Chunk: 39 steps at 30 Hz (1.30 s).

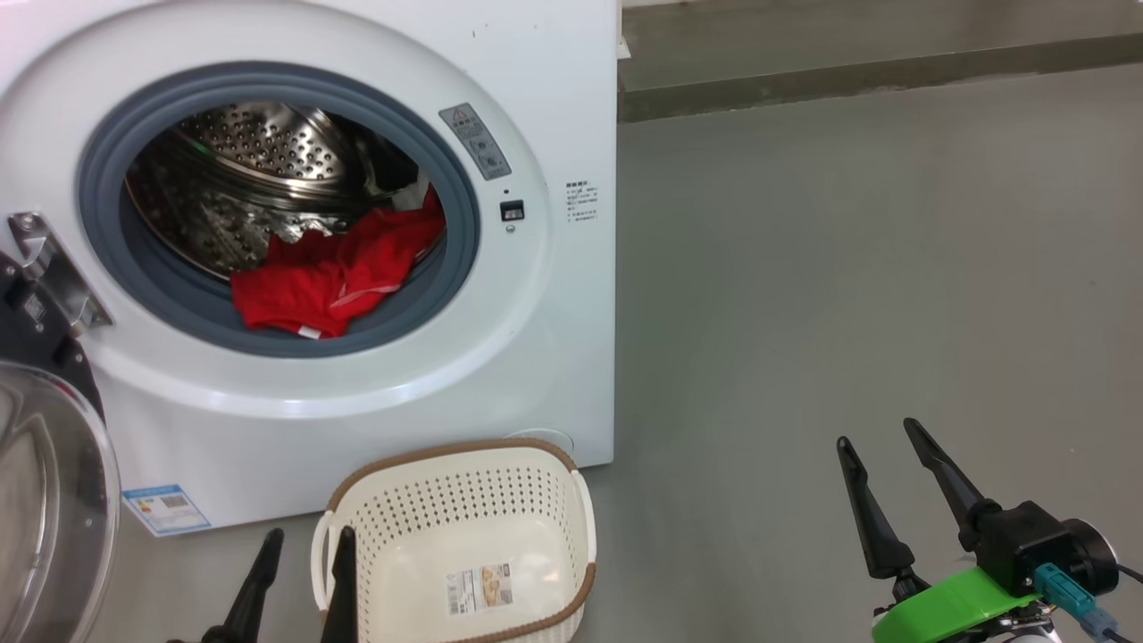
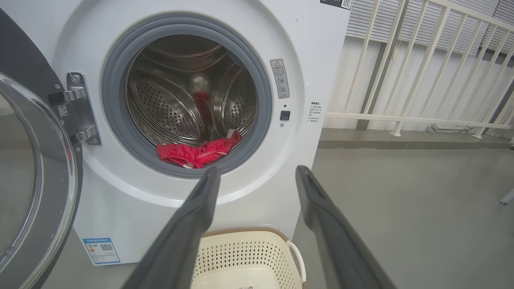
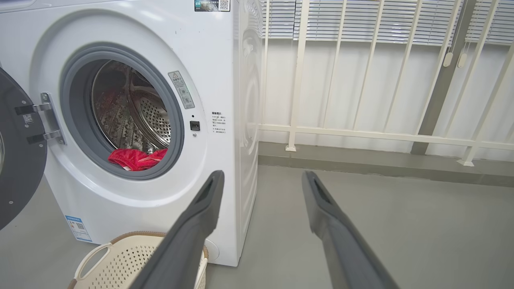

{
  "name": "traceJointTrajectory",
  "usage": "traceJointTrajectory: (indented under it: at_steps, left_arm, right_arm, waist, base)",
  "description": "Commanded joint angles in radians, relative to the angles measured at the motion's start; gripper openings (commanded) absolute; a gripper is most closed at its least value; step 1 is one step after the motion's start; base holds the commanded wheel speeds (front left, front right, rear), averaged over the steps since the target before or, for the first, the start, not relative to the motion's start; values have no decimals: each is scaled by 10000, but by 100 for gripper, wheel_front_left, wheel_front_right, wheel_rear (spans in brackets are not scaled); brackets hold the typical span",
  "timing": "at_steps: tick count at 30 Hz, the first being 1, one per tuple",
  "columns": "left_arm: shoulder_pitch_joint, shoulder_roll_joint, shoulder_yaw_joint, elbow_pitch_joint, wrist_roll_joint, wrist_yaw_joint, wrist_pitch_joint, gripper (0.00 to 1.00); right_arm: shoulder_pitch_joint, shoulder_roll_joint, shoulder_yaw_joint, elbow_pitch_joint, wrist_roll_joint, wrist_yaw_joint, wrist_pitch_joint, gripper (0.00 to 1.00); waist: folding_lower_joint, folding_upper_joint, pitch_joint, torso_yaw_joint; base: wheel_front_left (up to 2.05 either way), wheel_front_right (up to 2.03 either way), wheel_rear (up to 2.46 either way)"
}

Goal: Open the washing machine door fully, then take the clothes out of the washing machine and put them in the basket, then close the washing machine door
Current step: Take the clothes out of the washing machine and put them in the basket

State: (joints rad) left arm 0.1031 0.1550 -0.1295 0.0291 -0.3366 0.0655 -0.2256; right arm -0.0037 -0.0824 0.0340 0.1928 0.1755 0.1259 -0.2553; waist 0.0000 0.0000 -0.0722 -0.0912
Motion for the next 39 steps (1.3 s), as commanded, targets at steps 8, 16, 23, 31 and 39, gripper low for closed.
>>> traceJointTrajectory:
  at_steps: [8, 16, 23, 31, 39]
  left_arm:
    - [-280, 142, 395, -451, -90, 100, -64, 100]
    - [-233, 179, 383, -549, -116, 55, -142, 100]
    - [-258, 290, 345, -616, -47, 39, -188, 100]
    - [-241, 326, 319, -563, -63, 107, -188, 100]
    - [-283, 333, 277, -483, -96, 184, -153, 100]
  right_arm:
    - [-246, -77, 190, -218, -26, 48, -65, 100]
    - [-245, -59, 252, -219, -36, 48, -65, 100]
    - [-264, -34, 248, -214, -5, 48, -65, 100]
    - [-254, -59, 266, -197, -14, 48, -65, 100]
    - [-258, -97, 300, -208, -2, 48, -65, 100]
  waist:
    - [0, 0, -50, 38]
    - [0, 0, -60, 68]
    - [0, 0, -68, 18]
    - [0, 0, -83, -19]
    - [0, 0, -34, 47]
  base:
    - [165, -165, 0]
    - [99, -99, 0]
    - [15, -15, 0]
    - [0, 0, 0]
    - [0, 0, 0]
